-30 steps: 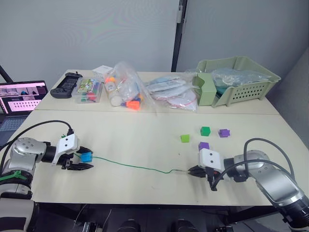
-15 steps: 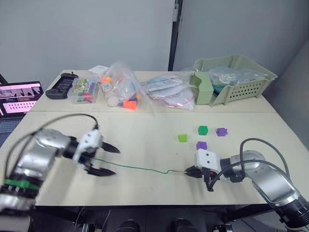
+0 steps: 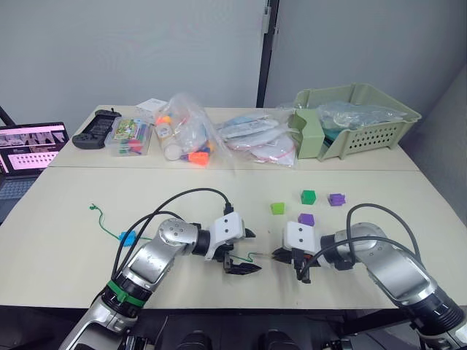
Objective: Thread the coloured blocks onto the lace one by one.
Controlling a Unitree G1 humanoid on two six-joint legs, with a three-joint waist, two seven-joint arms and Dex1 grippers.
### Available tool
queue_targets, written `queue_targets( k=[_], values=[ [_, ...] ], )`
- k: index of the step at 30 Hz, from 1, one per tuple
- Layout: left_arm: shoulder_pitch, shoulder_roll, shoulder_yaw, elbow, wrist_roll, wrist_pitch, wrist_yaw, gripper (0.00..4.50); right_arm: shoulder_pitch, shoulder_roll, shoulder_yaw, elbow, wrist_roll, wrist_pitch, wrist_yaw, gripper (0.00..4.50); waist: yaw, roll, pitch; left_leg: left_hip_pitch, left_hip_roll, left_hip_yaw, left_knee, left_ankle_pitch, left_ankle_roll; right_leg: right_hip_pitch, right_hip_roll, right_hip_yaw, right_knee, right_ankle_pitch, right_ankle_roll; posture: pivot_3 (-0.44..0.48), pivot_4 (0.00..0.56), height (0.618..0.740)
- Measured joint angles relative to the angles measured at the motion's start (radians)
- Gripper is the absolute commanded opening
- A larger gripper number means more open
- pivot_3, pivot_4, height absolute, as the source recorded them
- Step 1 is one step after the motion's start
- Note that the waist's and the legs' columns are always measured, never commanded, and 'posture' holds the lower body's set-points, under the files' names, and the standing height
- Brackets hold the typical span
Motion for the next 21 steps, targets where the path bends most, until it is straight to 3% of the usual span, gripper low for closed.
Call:
queue_targets(
  k=[4, 18, 21],
  values=[
    [-0.001, -0.007, -0.009, 0.014, 0.01, 0.005, 0.004, 4.46, 0.0, 0.008, 0.0, 0.0, -0.001, 0.012, -0.001, 0.0, 0.003, 0.0, 0.0, 0.0, -0.001, 0.0, 0.0, 0.0, 0.0, 0.0, -0.001, 0.0, 0.0, 0.0, 0.0, 0.0, 0.15, 0.74],
    [-0.023, -0.019, -0.024, 0.027, 0.03, 0.006, 0.008, 0.02, 0.0, 0.014, 0.0, -0.001, -0.001, 0.02, 0.002, 0.0, 0.003, 0.0, 0.0, 0.0, -0.001, 0.0, 0.001, 0.0, 0.0, 0.0, -0.001, 0.0, -0.001, 0.0, 0.0, 0.0, 0.15, 0.74],
    [-0.024, -0.019, -0.024, 0.027, 0.03, 0.007, 0.008, 0.02, 0.0, 0.014, 0.001, -0.001, -0.002, 0.02, 0.004, 0.0, 0.003, 0.0, 0.0, 0.0, -0.001, 0.0, 0.001, 0.0, 0.0, 0.0, -0.001, 0.0, -0.001, 0.0, 0.0, 0.0, 0.15, 0.74]
  ],
)
